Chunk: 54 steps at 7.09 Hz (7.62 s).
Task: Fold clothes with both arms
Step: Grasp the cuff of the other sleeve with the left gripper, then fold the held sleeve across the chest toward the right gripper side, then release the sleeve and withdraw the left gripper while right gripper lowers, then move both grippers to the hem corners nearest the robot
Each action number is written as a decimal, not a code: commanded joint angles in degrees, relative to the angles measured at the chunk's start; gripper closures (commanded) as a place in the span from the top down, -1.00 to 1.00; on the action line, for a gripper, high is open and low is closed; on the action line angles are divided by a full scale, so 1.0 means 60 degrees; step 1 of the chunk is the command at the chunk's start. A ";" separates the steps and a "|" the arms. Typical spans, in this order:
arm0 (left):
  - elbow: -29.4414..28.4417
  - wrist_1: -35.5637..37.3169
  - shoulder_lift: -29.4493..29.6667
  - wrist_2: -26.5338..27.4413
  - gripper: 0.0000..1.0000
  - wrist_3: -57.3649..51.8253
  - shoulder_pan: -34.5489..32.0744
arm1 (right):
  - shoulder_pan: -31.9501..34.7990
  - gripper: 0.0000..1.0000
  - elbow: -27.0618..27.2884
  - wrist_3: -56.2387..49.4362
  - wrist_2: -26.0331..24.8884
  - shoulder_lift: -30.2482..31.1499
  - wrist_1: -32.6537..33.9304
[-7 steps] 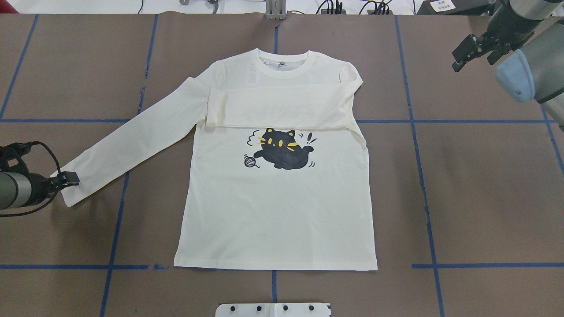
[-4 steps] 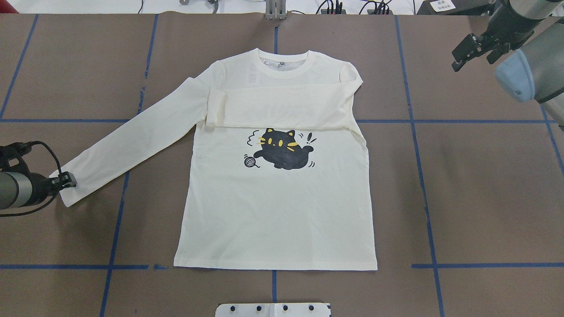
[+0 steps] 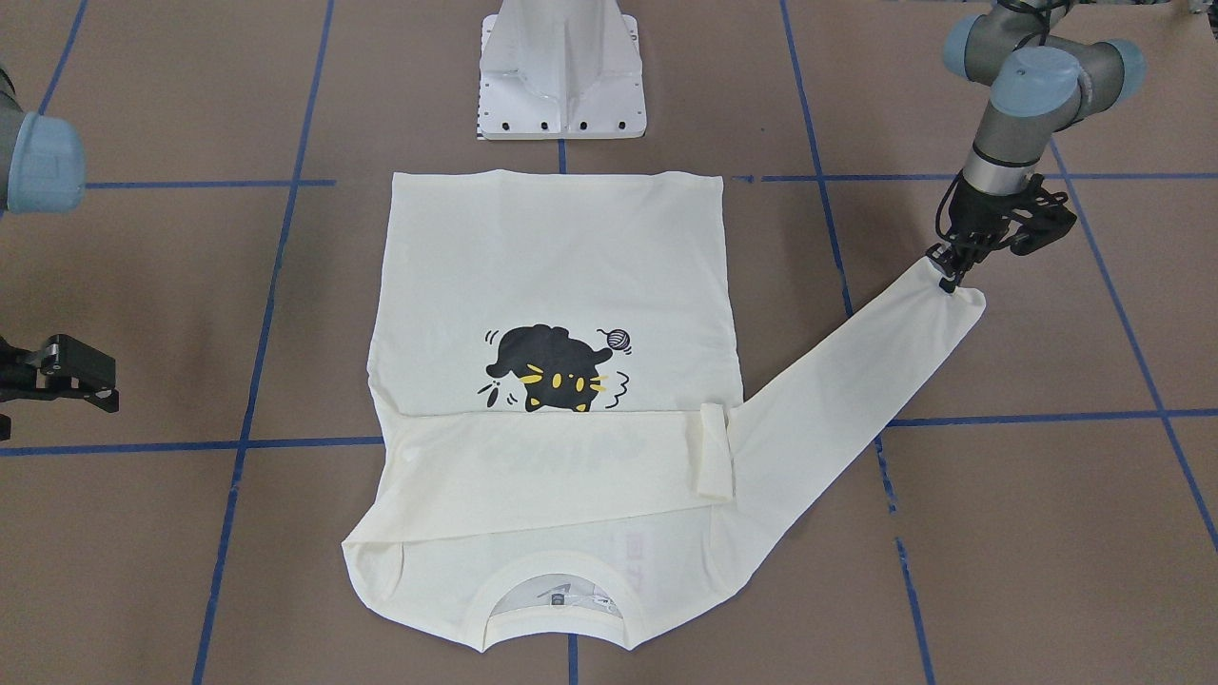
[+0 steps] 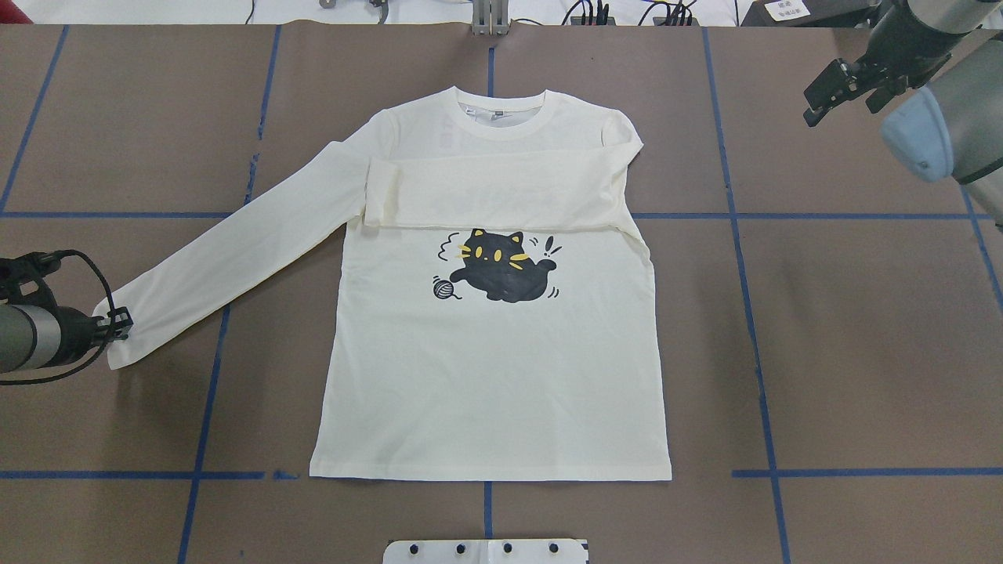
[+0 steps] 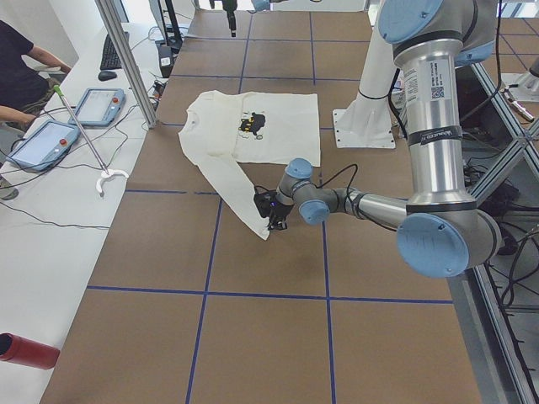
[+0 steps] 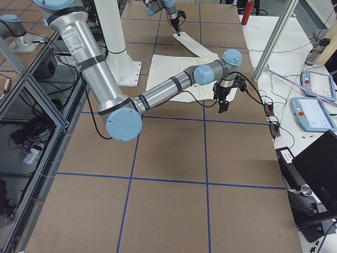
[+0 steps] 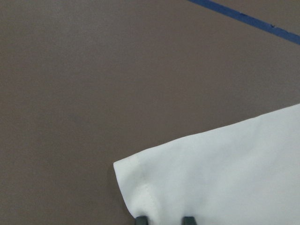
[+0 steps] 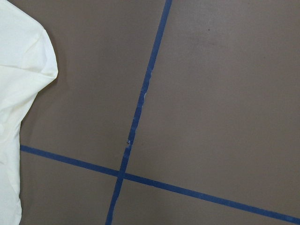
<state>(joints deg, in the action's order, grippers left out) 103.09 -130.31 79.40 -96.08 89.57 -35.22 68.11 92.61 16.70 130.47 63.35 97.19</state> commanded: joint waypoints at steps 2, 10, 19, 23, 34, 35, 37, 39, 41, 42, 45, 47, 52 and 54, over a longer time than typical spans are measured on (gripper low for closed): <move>0.1006 0.1346 0.0472 -0.0244 -1.00 -0.0321 -0.0063 | 0.0015 1.00 0.0325 -0.0001 0.0008 0.0658 -0.0085; -0.0927 0.7243 1.0555 -0.1752 -1.00 -0.2010 -0.1485 | 0.0000 1.00 0.1792 0.0146 -0.0138 0.3079 -0.0100; -0.7057 0.2753 1.3704 -0.1698 -1.00 0.1578 -0.0402 | 0.0000 1.00 0.1748 0.0190 -0.0065 0.3035 -0.0086; -0.8281 0.2444 1.4096 0.0110 -1.00 0.2132 0.0707 | 0.0000 1.00 0.1748 0.0204 -0.0050 0.3006 -0.0086; 0.1665 0.4912 0.6017 -0.1301 0.99 -0.2910 0.0318 | -0.5158 1.00 0.3151 0.8978 -0.2648 0.2683 -0.3962; 0.2803 0.4975 0.4825 -0.1301 0.99 -0.3163 0.0288 | -0.6447 1.00 0.3575 1.0226 -0.3629 0.2698 -0.3967; 0.3413 0.4990 0.4271 -0.1301 0.99 -0.3152 0.0288 | -0.8619 1.00 0.3900 1.1887 -0.5448 0.2727 -0.3924; 0.3545 0.4990 0.4315 -0.1301 0.99 -0.3093 0.0288 | -0.9212 1.00 0.3945 1.2157 -0.5820 0.3178 -0.3879; 0.3648 0.4990 0.4344 -0.1301 0.99 -0.3006 0.0288 | -0.9243 1.00 0.3916 1.2172 -0.5807 0.3342 -0.3880; 0.3722 0.4990 0.4344 -0.1301 0.99 -0.2990 0.0288 | -0.9257 1.00 0.3872 1.2172 -0.5807 0.3342 -0.3880; 0.3781 0.4990 0.4344 -0.1301 0.99 -0.3005 0.0288 | -0.9331 0.26 0.3813 1.2172 -0.5720 0.3459 -0.3865; 0.3810 0.4990 0.4330 -0.1301 0.99 -0.3005 0.0288 | -0.9316 -0.96 0.3828 1.2158 -0.5632 0.3459 -0.3865; 0.3169 0.4743 0.3922 -0.1258 1.00 -0.1438 0.0463 | -0.9287 -1.00 0.4337 1.2172 -0.5719 0.3474 -0.3879; 0.2975 0.4361 0.3468 -0.1068 0.96 0.0194 0.1511 | -0.9229 -1.00 0.4924 1.2172 -0.5675 0.3547 -0.3880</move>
<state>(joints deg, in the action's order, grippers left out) 121.68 -103.08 102.11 -103.34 84.08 -30.30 12.53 120.12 89.73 96.35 84.33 73.93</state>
